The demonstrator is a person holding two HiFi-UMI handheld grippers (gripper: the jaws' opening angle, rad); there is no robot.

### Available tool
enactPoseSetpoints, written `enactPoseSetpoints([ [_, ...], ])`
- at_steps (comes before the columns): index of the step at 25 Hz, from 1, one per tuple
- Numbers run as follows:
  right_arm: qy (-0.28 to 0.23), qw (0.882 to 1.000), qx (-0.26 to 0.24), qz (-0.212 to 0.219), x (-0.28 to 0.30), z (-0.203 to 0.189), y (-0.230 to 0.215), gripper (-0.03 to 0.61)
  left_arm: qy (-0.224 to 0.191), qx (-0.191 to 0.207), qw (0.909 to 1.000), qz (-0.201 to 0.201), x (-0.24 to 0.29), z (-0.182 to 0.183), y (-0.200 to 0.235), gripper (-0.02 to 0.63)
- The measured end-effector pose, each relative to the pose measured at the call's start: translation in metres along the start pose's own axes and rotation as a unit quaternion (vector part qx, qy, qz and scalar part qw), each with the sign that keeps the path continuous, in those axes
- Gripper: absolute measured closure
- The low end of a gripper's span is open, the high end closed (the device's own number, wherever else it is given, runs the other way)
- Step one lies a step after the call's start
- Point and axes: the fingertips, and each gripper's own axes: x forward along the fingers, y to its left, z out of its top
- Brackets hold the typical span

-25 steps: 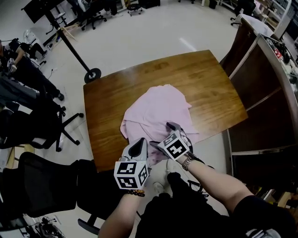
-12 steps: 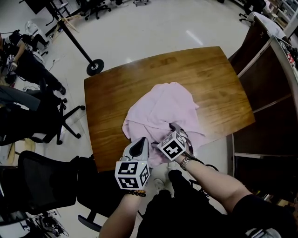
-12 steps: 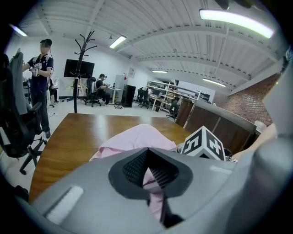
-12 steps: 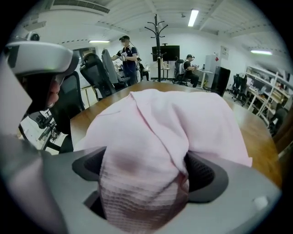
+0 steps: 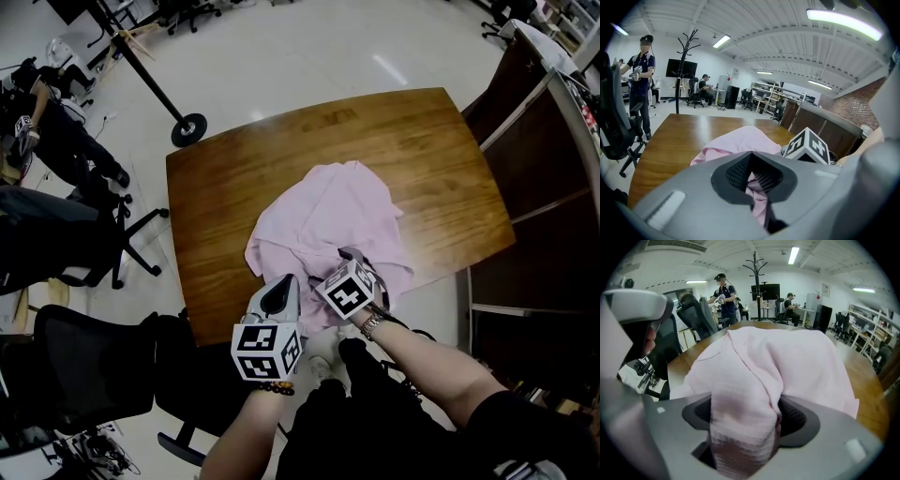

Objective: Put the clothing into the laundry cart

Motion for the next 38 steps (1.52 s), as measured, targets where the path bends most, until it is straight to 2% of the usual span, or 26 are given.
enactPoseSetpoints([
  [5,-0.009,1.000,0.015,0.002,-0.012,0.002,0.000,0.335,-0.003,0.002,1.0000,-0.005,-0.010,0.000,-0.003,0.615],
  [9,-0.048,0.998,0.033,0.003,-0.032,0.010,0.003,0.388,-0.009,0.004,0.9999,-0.008,-0.021,0.006,-0.009,0.615],
  [18,-0.136,0.989,0.055,-0.035,-0.109,0.036,0.014,0.399,-0.028,0.018,0.9991,-0.025,-0.060,0.018,-0.031,0.615],
  [24,-0.179,0.980,0.057,-0.065,-0.176,0.046,0.030,0.400,-0.050,0.041,0.9967,-0.051,-0.095,0.037,-0.064,0.615],
  [29,-0.226,0.967,0.063,-0.100,-0.237,0.059,0.046,0.400,-0.065,0.059,0.9936,-0.072,-0.129,0.054,-0.084,0.615],
  [38,-0.294,0.940,0.073,-0.156,-0.367,0.056,0.065,0.402,-0.081,0.093,0.9852,-0.119,-0.175,0.072,-0.152,0.615],
])
